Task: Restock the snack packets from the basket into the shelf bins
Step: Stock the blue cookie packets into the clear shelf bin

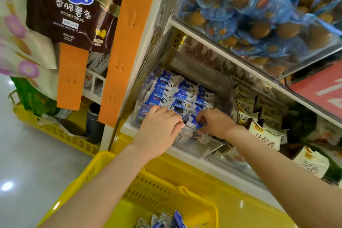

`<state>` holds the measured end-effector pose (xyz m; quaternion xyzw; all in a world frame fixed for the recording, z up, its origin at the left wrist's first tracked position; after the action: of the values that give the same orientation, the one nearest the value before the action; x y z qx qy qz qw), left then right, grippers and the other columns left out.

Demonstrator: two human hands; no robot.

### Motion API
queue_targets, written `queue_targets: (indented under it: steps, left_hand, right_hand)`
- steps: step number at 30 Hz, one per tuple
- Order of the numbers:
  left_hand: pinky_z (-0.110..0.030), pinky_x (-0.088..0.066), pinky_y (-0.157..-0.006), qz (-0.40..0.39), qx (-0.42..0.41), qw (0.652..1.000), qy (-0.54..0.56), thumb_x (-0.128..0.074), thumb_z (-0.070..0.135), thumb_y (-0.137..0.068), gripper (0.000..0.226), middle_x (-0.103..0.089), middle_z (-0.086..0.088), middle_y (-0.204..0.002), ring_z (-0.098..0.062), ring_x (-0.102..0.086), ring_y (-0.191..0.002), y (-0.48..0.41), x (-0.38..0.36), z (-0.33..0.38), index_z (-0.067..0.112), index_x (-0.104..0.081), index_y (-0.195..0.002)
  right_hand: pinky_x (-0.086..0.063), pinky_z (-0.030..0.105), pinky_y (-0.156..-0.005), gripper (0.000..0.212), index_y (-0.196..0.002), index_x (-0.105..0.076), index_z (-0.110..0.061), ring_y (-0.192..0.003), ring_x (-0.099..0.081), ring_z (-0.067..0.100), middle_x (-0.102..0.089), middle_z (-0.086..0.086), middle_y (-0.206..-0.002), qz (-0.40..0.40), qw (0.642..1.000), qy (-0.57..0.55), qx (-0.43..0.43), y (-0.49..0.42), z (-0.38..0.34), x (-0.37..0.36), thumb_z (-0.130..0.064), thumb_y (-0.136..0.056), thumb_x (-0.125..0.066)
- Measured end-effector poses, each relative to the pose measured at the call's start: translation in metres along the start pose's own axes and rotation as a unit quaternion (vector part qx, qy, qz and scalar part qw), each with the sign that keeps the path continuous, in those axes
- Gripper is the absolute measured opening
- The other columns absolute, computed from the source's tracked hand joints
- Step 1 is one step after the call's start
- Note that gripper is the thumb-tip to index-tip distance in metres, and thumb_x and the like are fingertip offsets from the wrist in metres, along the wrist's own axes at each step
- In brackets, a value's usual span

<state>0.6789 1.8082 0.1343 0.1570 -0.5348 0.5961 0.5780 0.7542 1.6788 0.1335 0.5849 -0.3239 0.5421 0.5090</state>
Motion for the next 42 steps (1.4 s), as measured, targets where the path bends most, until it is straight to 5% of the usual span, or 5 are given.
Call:
queue_targets:
  steps: [9, 20, 32, 36, 42]
  left_hand:
    - [-0.026, -0.019, -0.099, -0.010, 0.014, 1.000, 0.006, -0.032, 0.039, -0.097, 0.034, -0.063, 0.010, -0.114, -0.008, -0.050, -0.109, 0.000, 0.002, -0.001, 0.028, -0.059, -0.114]
    - [-0.035, -0.024, -0.110, 0.011, 0.028, 0.999, -0.019, -0.043, 0.024, -0.094, 0.043, -0.037, -0.006, -0.143, -0.024, -0.028, -0.136, 0.047, 0.001, 0.034, 0.015, -0.043, -0.136]
    - [-0.030, -0.037, -0.097, -0.360, 0.204, 0.910, 0.004, -0.036, 0.028, -0.099, 0.032, -0.047, -0.003, -0.125, -0.017, -0.044, -0.112, 0.231, -0.254, -0.023, 0.017, -0.045, -0.128]
    - [-0.036, -0.039, -0.097, -0.424, 0.308, 0.849, 0.066, -0.038, 0.025, -0.099, 0.037, -0.044, -0.011, -0.132, -0.024, -0.045, -0.117, 0.272, -0.308, -0.050, 0.011, -0.042, -0.132]
    - [-0.030, -0.038, -0.083, -0.434, 0.428, 0.774, 0.172, -0.046, 0.026, -0.097, 0.035, -0.050, -0.018, -0.125, -0.029, -0.051, -0.109, 0.301, -0.356, -0.065, 0.003, -0.047, -0.124]
  right_hand:
    - [-0.050, 0.038, -0.089, 0.033, -0.122, -0.054, -0.021, -0.105, -0.059, 0.021, -0.061, 0.001, -0.119, 0.070, 0.992, -0.084, -0.063, 0.030, -0.002, 0.019, -0.033, -0.092, -0.055]
    - [-0.022, 0.016, -0.105, 0.033, -0.123, -0.046, -0.012, -0.123, -0.040, 0.013, -0.048, 0.008, -0.132, 0.314, 0.915, -0.210, 0.142, 0.149, -0.030, -0.062, -0.028, -0.095, -0.042]
    - [-0.036, 0.032, -0.099, 0.040, -0.132, -0.036, -0.003, -0.120, -0.042, 0.027, -0.044, 0.014, -0.130, -0.079, 0.941, -0.282, -0.168, 0.130, 0.011, -0.358, -0.023, -0.098, -0.044]
    - [-0.041, 0.036, -0.097, 0.055, -0.141, -0.025, 0.000, -0.124, -0.042, 0.033, -0.037, 0.019, -0.138, -0.128, 0.882, -0.366, -0.267, 0.128, 0.018, -0.400, -0.019, -0.096, -0.050]
    - [-0.043, 0.037, -0.088, 0.047, -0.132, -0.040, -0.005, -0.114, -0.052, 0.031, -0.052, 0.016, -0.127, -0.155, 0.913, -0.292, -0.240, 0.108, 0.014, -0.417, -0.035, -0.096, -0.046]
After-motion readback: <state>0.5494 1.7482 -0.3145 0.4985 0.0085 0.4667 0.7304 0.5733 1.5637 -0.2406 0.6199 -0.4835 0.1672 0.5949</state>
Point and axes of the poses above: each hand's wrist, its own y-axis away from the middle knuckle, its own x-axis out of the back of the hand, z = x × y, the point moved 9 cm from there along -y, towards the middle knuckle
